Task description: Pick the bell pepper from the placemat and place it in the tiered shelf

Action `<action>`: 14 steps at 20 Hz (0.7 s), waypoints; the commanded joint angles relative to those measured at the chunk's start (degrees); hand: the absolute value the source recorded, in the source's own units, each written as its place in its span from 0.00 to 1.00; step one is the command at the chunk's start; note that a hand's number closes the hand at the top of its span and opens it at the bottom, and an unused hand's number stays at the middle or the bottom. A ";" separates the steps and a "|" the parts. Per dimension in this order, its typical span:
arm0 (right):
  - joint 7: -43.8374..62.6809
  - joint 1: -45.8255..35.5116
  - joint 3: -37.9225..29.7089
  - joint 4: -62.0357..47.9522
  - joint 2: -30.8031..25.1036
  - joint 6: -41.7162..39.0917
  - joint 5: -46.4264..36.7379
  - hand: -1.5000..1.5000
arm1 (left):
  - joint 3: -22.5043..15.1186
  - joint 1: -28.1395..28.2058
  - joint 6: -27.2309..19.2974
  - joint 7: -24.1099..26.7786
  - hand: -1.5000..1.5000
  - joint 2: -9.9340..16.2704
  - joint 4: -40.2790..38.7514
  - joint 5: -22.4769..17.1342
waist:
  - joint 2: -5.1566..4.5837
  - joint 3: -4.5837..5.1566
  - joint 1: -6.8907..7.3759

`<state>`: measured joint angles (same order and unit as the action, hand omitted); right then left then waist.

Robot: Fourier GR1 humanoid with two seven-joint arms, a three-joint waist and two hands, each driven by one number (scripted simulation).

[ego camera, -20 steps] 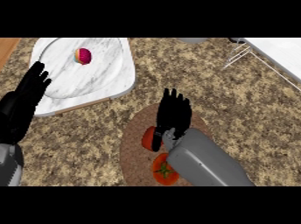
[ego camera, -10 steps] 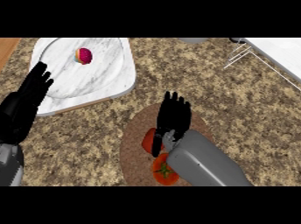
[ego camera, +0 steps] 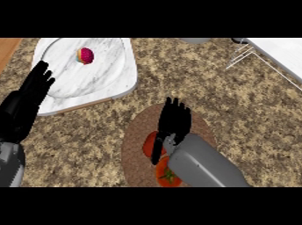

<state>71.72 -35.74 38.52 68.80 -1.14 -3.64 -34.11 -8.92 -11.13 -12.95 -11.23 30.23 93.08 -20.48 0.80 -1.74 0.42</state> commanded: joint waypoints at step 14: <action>6.18 -1.77 6.12 -6.01 1.06 4.42 -5.49 1.00 | 0.57 -2.08 0.33 1.52 0.50 -2.60 -5.32 -2.00 | -0.97 1.83 -0.45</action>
<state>68.90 -36.49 43.17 66.23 -1.31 -1.51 -35.70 -9.45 -12.12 -12.94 -10.12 30.37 91.65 -20.75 1.29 -1.62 0.65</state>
